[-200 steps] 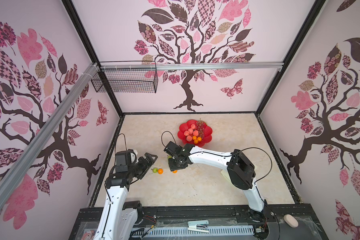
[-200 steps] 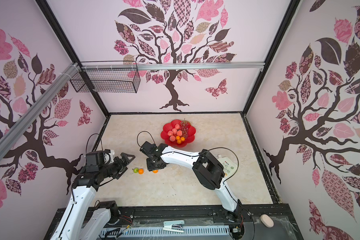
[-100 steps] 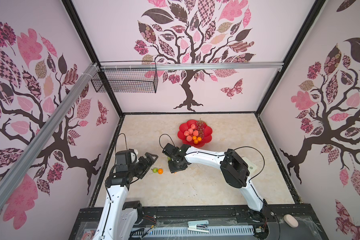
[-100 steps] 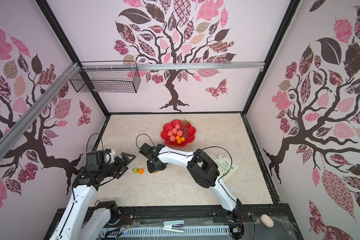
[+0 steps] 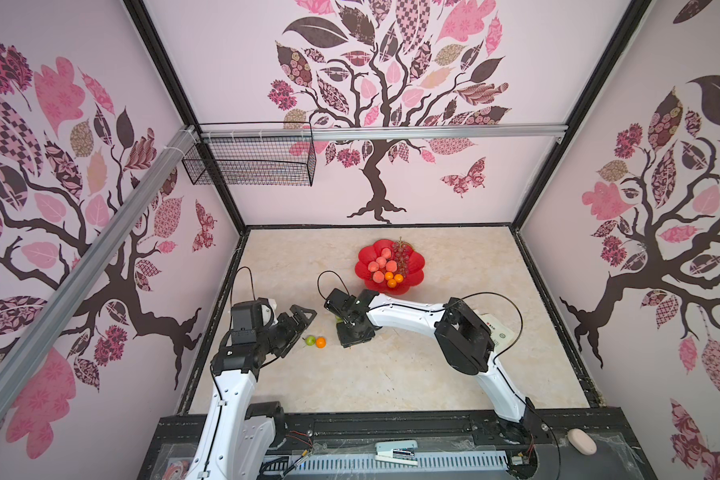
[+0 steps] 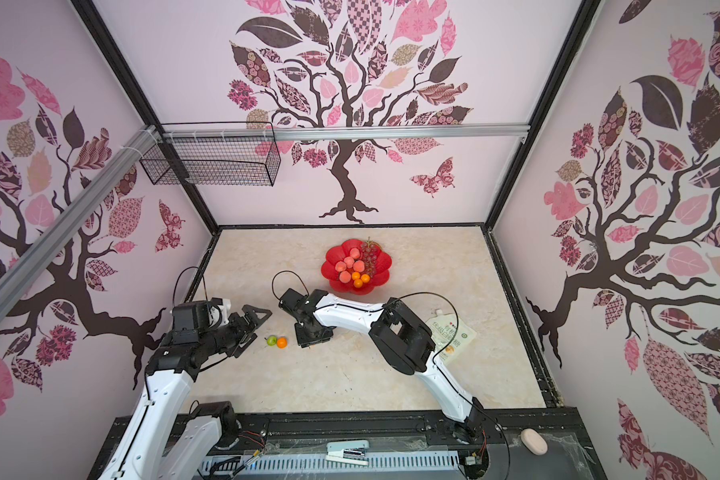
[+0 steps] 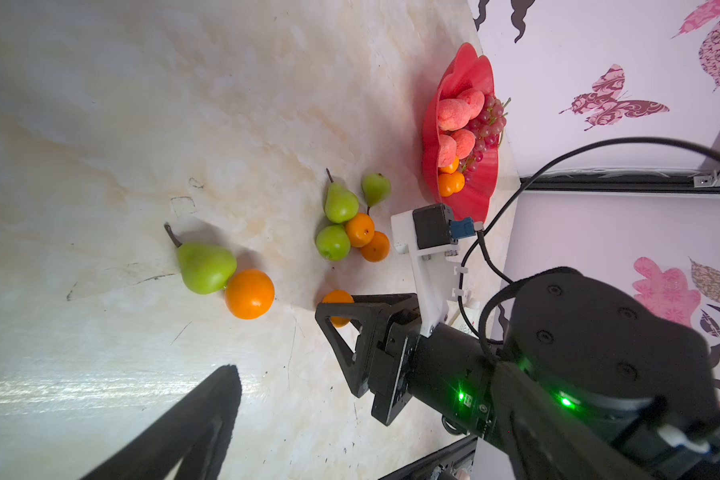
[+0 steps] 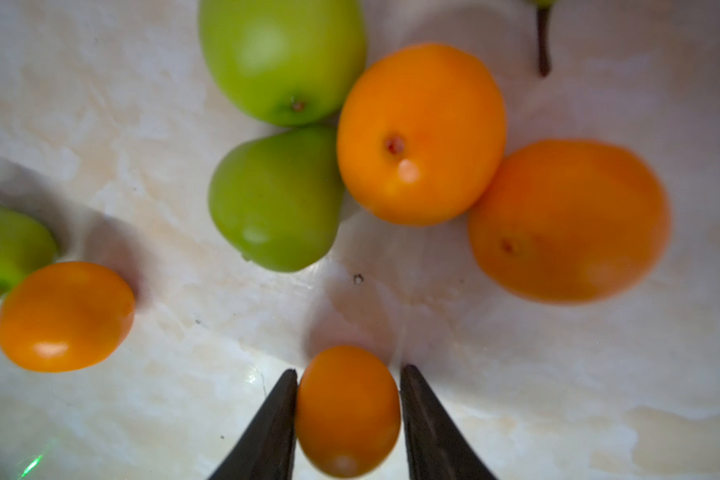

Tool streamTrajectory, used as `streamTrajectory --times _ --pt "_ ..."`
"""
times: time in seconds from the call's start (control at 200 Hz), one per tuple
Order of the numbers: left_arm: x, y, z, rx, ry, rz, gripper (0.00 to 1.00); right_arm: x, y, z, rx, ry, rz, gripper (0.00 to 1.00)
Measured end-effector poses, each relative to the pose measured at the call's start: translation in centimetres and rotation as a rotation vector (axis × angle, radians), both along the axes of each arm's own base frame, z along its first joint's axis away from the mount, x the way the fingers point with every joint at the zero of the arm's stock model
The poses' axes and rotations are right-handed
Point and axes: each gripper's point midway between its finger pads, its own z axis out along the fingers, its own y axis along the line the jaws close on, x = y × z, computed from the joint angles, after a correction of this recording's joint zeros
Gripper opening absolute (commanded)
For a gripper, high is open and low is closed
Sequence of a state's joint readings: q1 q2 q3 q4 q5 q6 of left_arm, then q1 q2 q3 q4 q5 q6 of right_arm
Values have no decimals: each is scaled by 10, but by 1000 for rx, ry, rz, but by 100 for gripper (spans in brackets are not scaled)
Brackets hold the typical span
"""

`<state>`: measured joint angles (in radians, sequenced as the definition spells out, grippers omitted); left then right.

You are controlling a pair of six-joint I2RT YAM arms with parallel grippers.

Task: Place and organize the fake fruits in the fruit bowl
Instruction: 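Lower the right gripper and close it on the kumquat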

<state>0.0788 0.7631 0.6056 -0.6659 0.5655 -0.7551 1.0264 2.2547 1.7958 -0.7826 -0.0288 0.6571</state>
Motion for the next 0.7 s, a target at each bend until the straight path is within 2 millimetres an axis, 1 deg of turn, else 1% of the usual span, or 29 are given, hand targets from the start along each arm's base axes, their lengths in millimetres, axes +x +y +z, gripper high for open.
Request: streamTrajectory --times 0.475,0.7 --pt "2 -3 3 -13 -23 -20 98 1 0 0 -4 -6 5 37" --pt "2 -10 15 -30 -86 -68 98 1 -1 2 1 -9 4 36"
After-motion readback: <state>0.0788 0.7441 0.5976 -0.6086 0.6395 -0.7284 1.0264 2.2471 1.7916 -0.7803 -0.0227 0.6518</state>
